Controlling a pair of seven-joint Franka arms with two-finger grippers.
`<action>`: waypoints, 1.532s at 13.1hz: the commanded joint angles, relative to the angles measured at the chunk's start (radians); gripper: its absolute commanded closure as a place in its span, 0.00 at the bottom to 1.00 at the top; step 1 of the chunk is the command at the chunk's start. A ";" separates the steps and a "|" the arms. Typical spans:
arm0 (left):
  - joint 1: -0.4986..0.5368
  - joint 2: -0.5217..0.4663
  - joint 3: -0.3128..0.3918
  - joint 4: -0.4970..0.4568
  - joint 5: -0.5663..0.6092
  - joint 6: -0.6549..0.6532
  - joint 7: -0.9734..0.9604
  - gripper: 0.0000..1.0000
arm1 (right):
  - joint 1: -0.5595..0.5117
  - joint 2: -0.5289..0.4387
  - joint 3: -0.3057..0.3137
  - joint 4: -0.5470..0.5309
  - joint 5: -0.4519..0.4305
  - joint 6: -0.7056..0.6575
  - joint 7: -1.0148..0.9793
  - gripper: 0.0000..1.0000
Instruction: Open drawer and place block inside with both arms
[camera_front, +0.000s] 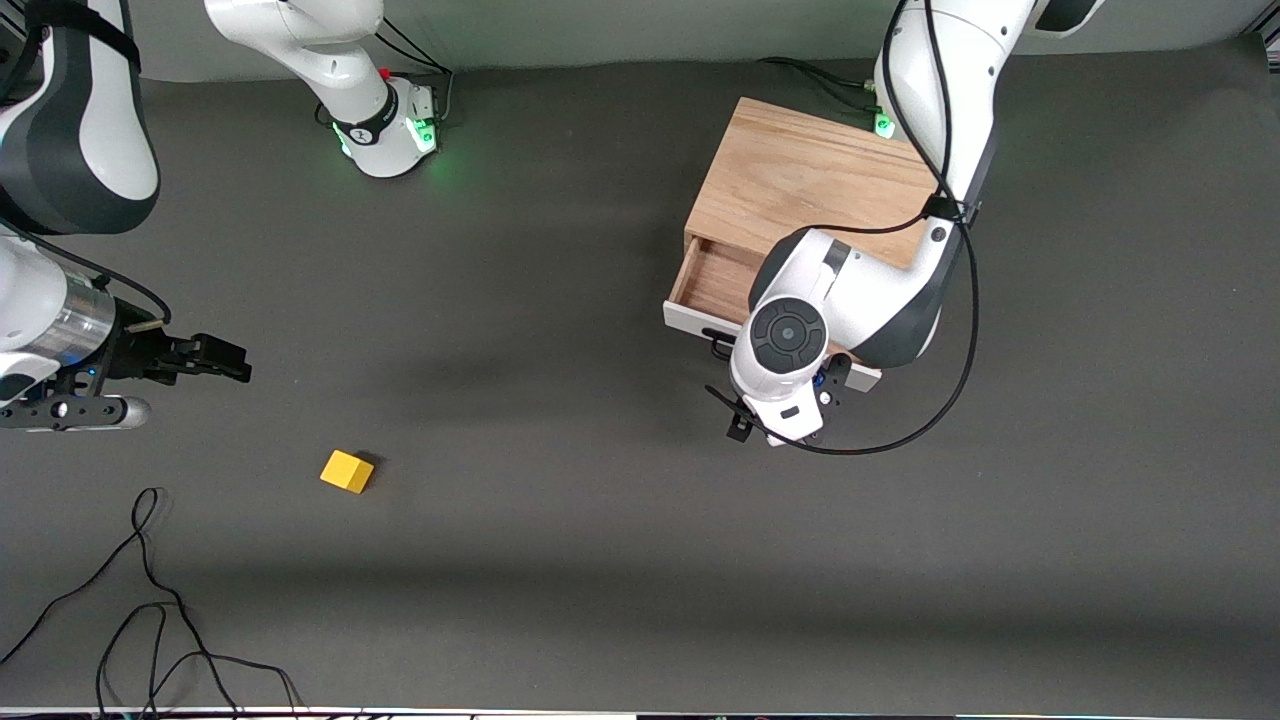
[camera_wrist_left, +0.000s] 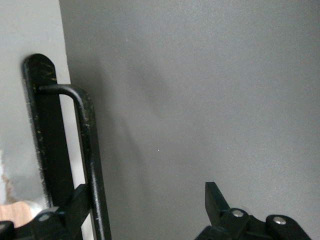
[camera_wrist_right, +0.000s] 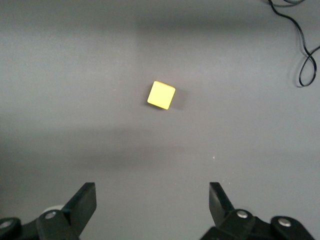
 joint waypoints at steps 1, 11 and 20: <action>0.005 0.067 0.001 0.082 0.027 0.117 0.000 0.00 | -0.008 -0.019 -0.025 -0.004 0.015 -0.023 -0.028 0.00; 0.005 0.067 0.002 0.125 0.034 0.181 -0.002 0.00 | 0.002 0.013 0.000 0.011 0.015 0.028 -0.028 0.00; 0.168 -0.156 0.047 0.217 0.047 -0.163 0.459 0.00 | 0.002 0.010 0.004 0.009 0.012 0.020 -0.028 0.00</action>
